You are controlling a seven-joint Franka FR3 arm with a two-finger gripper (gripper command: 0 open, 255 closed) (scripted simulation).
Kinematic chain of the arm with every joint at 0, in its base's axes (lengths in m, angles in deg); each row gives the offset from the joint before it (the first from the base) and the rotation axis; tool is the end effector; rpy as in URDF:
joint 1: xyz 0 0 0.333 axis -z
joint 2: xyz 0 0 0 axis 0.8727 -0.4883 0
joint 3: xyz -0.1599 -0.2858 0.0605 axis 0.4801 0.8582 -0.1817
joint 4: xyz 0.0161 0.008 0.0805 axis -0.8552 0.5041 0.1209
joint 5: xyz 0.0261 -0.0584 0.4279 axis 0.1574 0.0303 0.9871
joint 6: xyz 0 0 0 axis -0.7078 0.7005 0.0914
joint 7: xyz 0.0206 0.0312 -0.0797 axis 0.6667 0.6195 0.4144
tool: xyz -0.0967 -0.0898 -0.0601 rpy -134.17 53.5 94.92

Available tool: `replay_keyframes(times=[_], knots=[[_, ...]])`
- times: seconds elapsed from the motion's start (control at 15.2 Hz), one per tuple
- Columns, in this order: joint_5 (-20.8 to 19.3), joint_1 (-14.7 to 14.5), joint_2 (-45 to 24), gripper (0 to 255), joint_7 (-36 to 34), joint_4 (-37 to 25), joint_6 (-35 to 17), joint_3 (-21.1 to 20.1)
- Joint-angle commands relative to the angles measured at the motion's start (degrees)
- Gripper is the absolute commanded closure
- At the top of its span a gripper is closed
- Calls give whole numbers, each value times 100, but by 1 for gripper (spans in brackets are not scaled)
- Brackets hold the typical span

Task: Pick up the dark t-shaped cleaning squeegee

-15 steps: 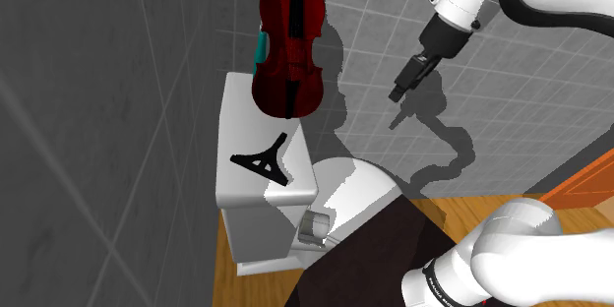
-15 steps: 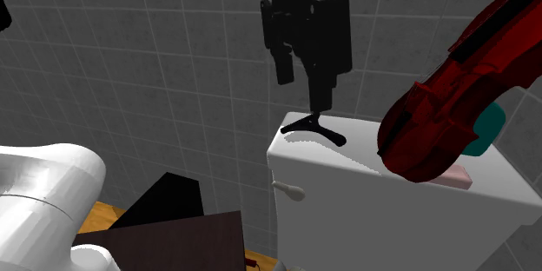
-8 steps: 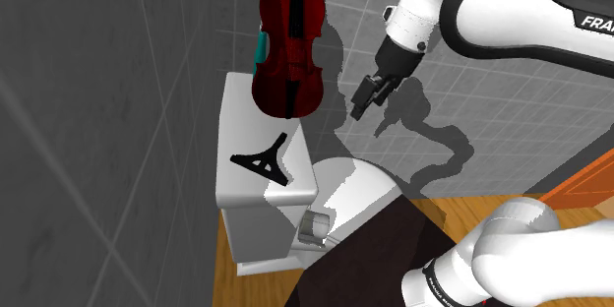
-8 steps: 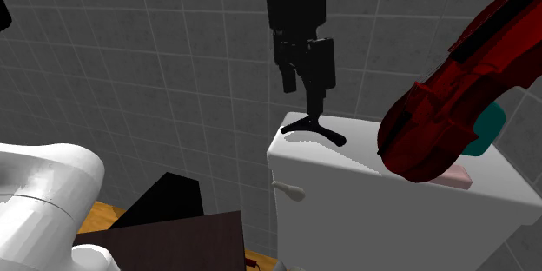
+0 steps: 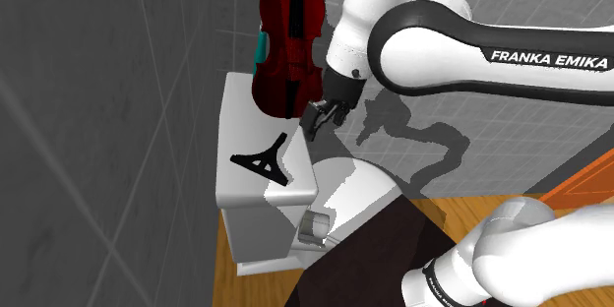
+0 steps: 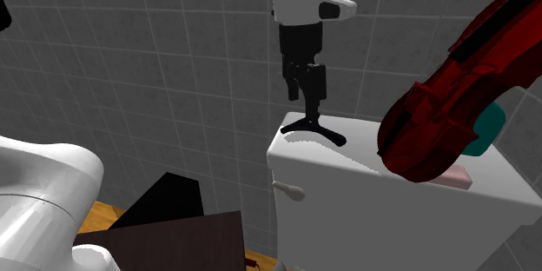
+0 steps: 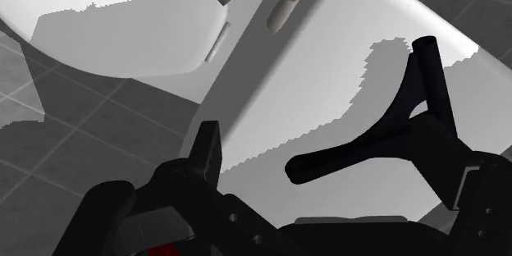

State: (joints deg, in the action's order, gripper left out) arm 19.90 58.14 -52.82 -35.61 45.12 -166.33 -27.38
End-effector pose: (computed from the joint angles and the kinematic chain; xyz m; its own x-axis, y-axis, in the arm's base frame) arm 0.4165 0.1982 0.4931 0.9917 0.1077 0.0698 0.1046 -0.9934 0.0460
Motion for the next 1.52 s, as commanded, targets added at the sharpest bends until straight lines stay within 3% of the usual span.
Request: replay_keyframes(times=[0.0,0.53,1.12,1.19,1.45], knots=[[-28,-4,-372,0,-327,-144,-174,-250],[-569,-16,-1996,0,-1645,-929,-677,-1067],[-704,-28,-2228,0,-1773,-550,-1253,-1104],[-697,-28,-2216,255,-1769,-544,-1249,-1103],[-691,-30,-2207,255,-1766,-531,-1254,-1103]])
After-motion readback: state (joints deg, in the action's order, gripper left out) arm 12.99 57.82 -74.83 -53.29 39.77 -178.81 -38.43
